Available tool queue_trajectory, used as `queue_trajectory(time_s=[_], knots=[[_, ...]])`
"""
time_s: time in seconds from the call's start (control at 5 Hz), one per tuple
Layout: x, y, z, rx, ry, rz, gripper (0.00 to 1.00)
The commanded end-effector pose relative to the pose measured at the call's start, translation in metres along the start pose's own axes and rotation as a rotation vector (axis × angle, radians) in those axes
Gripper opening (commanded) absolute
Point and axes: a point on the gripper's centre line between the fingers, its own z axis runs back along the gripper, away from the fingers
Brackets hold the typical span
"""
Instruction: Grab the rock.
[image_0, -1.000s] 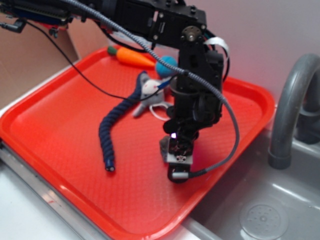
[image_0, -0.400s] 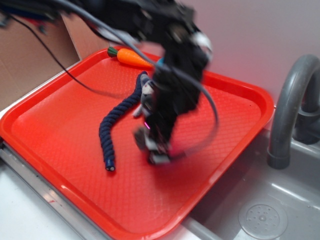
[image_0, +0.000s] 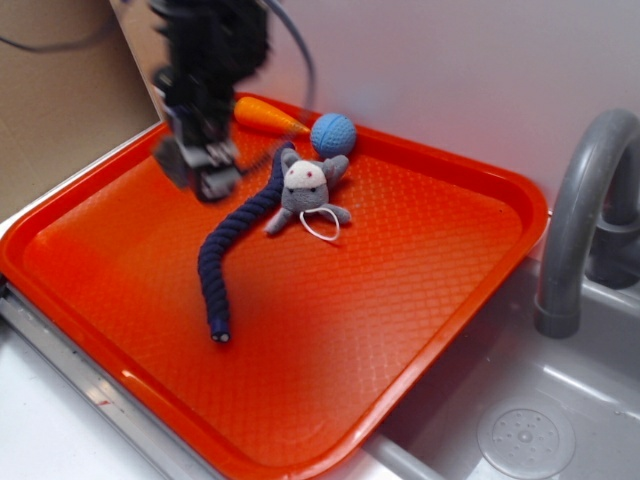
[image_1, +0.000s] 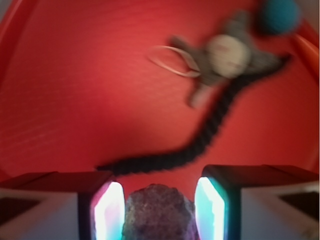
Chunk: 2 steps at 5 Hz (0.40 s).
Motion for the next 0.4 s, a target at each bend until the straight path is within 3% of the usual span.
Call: queue_trajectory(time_s=[0.0, 0.2], knots=[[-0.089, 0.046, 0.063, -0.064, -0.183, 0.377, 0.00], [-0.102, 0.051, 0.067, -0.040, -0.243, 0.407, 0.00]])
